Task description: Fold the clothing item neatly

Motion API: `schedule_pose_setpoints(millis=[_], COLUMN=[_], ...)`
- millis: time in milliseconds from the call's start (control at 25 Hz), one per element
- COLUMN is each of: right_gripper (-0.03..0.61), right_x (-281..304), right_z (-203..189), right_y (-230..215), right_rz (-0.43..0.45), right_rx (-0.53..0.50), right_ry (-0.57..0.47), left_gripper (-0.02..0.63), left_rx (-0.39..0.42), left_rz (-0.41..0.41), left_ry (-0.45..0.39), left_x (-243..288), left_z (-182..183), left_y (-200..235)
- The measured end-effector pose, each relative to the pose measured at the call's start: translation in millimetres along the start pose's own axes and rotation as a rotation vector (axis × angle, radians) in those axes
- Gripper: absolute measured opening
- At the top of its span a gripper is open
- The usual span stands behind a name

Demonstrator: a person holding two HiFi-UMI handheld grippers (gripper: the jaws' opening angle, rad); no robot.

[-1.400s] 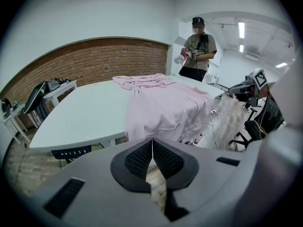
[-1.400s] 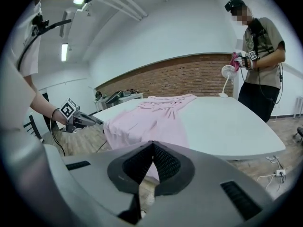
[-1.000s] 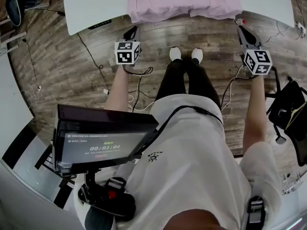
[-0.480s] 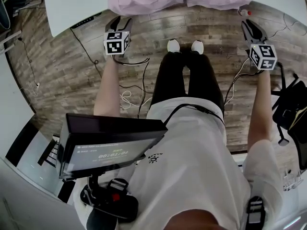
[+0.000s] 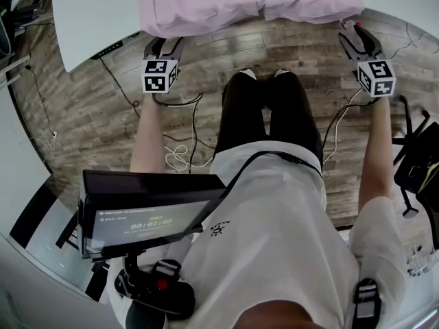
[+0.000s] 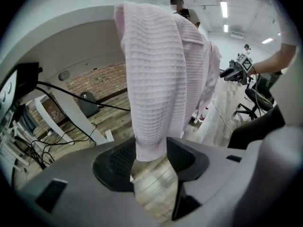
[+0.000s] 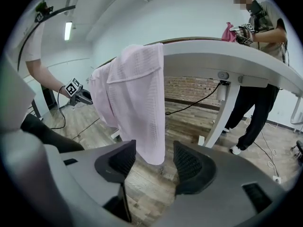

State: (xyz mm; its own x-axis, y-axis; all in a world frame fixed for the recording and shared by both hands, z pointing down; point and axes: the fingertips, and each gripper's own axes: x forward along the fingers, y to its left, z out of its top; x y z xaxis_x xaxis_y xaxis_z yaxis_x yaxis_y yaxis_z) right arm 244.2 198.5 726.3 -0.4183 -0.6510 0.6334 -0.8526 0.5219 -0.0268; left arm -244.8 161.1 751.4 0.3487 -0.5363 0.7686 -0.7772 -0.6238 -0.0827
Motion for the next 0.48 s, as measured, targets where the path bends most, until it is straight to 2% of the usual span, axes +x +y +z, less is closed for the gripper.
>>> schedule_pose_setpoints(millis=[160, 480], right_gripper=[0.273, 0.273], right_x=[12.0, 53.5], right_z=[-5.8, 0.6], right_y=[-11.1, -10.6], right_rz=[0.035, 0.134], right_rx=[-0.028, -0.015], right_ry=[0.015, -0.002], left_gripper=[0.198, 0.198], left_rx=[0.044, 0.096], left_rz=[-0.043, -0.084], left_ry=[0.013, 0.004], left_x=[10.2, 23.6], left_z=[-1.4, 0.5], left_y=[2.7, 3.9])
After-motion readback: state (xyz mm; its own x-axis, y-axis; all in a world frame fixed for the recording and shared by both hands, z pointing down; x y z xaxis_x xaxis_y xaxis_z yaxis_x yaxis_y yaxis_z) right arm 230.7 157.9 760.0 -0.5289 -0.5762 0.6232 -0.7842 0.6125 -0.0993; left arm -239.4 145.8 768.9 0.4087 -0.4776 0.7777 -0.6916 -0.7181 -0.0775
